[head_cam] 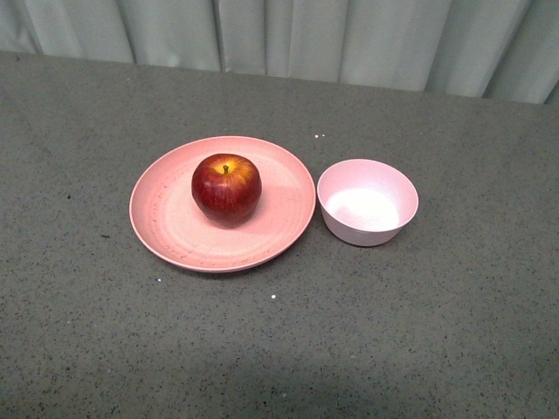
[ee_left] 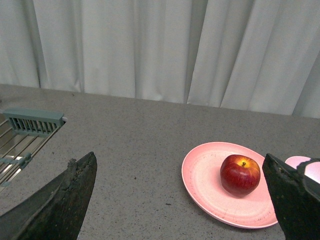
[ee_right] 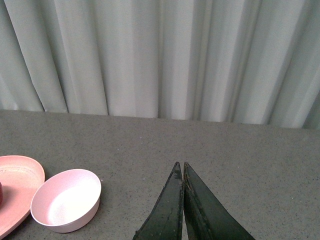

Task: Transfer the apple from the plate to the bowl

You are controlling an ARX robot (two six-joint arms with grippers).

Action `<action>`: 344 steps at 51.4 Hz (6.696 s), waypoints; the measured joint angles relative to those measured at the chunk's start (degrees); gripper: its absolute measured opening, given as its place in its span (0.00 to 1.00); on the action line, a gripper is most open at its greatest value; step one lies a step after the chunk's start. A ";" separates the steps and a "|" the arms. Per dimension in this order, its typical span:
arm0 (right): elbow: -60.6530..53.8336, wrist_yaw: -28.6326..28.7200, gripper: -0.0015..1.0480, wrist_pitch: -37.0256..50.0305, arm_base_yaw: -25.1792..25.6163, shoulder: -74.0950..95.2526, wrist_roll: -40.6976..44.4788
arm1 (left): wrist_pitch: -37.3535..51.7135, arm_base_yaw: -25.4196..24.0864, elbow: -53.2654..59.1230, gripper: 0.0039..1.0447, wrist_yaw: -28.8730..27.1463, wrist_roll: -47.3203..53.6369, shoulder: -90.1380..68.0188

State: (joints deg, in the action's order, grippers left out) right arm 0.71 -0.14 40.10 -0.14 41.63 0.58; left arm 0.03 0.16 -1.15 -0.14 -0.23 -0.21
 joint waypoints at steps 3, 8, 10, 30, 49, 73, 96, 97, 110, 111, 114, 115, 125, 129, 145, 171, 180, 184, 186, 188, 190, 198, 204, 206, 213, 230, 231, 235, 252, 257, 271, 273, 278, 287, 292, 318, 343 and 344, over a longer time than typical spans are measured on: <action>-0.15 0.02 0.01 -1.88 0.00 -2.12 0.00 | 0.00 -0.02 0.00 0.94 0.02 0.00 0.00; -0.31 0.04 0.01 -5.16 0.00 -5.81 0.00 | 0.00 0.00 0.00 0.94 0.02 0.00 0.00; -0.37 0.04 0.01 -6.21 0.00 -6.97 0.00 | 0.00 -0.02 0.00 0.94 0.02 0.00 0.00; -0.42 0.04 0.01 -17.14 0.00 -18.78 0.00 | 0.00 0.00 0.00 0.94 0.02 0.00 0.00; -0.42 0.04 0.01 -24.76 0.00 -26.51 0.00 | 0.00 0.00 0.00 0.94 0.02 0.00 0.00; -0.37 0.17 0.01 -39.76 0.00 -41.31 0.00 | 0.00 0.00 0.00 0.94 0.00 0.00 0.02; -0.37 0.11 0.72 -40.06 0.00 -41.40 0.00 | -7.10 3.69 -2.93 0.94 -15.02 -7.48 -12.48; -0.37 0.11 0.76 -40.06 0.00 -41.40 0.00 | -5.70 3.82 -2.95 0.94 -14.93 -7.72 -13.79; -0.37 0.11 0.91 -40.06 0.00 -41.40 -0.04 | 25.46 6.47 -6.67 0.94 -14.14 -11.04 -45.72; -0.37 0.11 0.91 -40.06 0.00 -41.40 -0.04 | 28.59 7.15 -7.98 0.94 -13.44 -11.06 -50.53; -0.37 0.11 0.91 -40.06 0.00 -41.40 -0.04 | 31.61 8.46 -10.71 0.94 -12.37 -11.34 -58.21; -0.37 0.13 0.91 -40.06 0.00 -41.40 -0.04 | 32.11 9.01 -11.89 0.94 -11.63 -11.52 -61.05; -0.37 0.13 0.91 -40.06 0.00 -41.40 -0.04 | 35.74 13.60 -21.49 0.94 -8.94 -11.32 -81.05; -0.37 0.11 0.91 -40.06 0.00 -41.40 -0.04 | 35.60 14.91 -26.80 0.94 -8.94 -11.39 -88.43; -0.37 0.11 0.91 -40.06 0.00 -41.40 -0.04 | 33.22 19.15 -39.34 0.94 -9.49 -11.76 -102.84; -0.37 0.11 0.91 -40.06 0.00 -41.40 -0.04 | 30.80 22.01 -46.23 0.94 -5.90 -9.40 -111.97; -0.37 0.11 0.91 -40.06 0.00 -41.40 -0.04 | 29.07 22.40 -49.05 0.94 -4.96 -9.29 -115.34; -0.37 0.11 0.91 -40.06 0.00 -41.40 -0.04 | 29.18 22.40 -50.07 0.94 -4.44 -9.99 -116.91; -0.37 0.11 0.91 -40.06 0.00 -41.40 -0.04 | 29.18 22.45 -50.58 0.94 -4.74 -9.99 -117.57; -0.37 0.11 0.91 -40.06 0.00 -41.40 -0.04 | 29.18 22.45 -51.04 0.94 -4.28 -10.23 -118.20; -0.37 0.11 0.91 -40.06 0.00 -41.40 -0.04 | 29.16 22.47 -51.47 0.94 -4.33 -10.14 -118.71; -0.37 0.11 0.91 -40.06 0.00 -41.40 -0.04 | 28.96 22.77 -52.59 0.94 -4.57 -8.96 -120.15; -0.37 0.11 0.91 -40.06 0.00 -41.40 -0.02 | 28.76 22.95 -53.07 0.93 -4.72 -8.41 -121.31; -0.37 0.11 0.91 -40.06 0.00 -41.40 -0.04 | 28.68 22.95 -53.18 0.86 -4.83 -8.15 -121.55; -0.37 0.11 0.91 -40.06 0.00 -41.40 -0.04 | 28.50 22.93 -53.20 0.71 -4.76 -7.89 -121.59; -0.37 0.11 0.91 -40.06 0.00 -41.40 -0.04 | 27.45 25.38 -53.70 0.66 -4.00 -8.22 -119.10; -0.37 0.11 0.91 -40.06 0.00 -41.40 -0.04 | 27.34 25.62 -53.88 0.66 -3.98 -8.24 -118.95; -0.37 0.11 0.91 -40.06 0.00 -41.40 -0.04 | 26.99 28.28 -56.17 0.66 -3.69 -7.69 -118.31; -0.37 0.11 0.91 -40.06 0.00 -41.40 -0.04 | 22.51 35.89 -66.31 0.65 -2.23 -4.70 -121.83; -0.37 0.11 0.91 -40.06 0.00 -41.40 -0.04 | 21.44 36.41 -67.25 0.65 -2.23 -3.96 -123.03; -0.37 0.11 0.91 -40.06 0.00 -41.40 -0.04 | 19.56 37.05 -70.42 0.65 -1.49 -1.75 -126.79; -0.37 0.11 0.91 -40.06 0.00 -41.40 -0.02 | 19.41 37.09 -70.77 0.65 -1.40 -1.73 -127.01; -0.37 0.11 0.91 -40.06 0.00 -41.40 -0.04 | 18.71 37.20 -72.37 0.65 -1.36 -1.73 -127.86; -0.37 0.11 0.91 -40.06 0.00 -41.40 -0.04 | 18.12 37.53 -74.49 0.65 -1.57 -1.75 -129.72; -0.37 0.11 0.91 -40.06 0.00 -41.40 -0.04 | 17.22 37.77 -75.36 0.65 -1.84 -1.90 -131.05; -0.37 0.11 0.91 -40.06 0.00 -41.40 -0.04 | 21.22 37.31 -71.95 0.94 -5.20 -4.59 -128.58; -0.37 0.11 0.91 -40.06 0.00 -41.40 -0.04 | 33.27 32.00 -38.21 0.94 -8.96 -4.57 -103.78; -0.37 0.11 0.91 -40.06 0.00 -41.40 -0.04 | 33.83 31.65 -36.59 0.94 -9.51 -4.28 -102.95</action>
State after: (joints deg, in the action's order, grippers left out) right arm 0.34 -0.03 0.03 -0.14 0.23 0.54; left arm 33.87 31.81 -37.74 -9.65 -4.51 -103.15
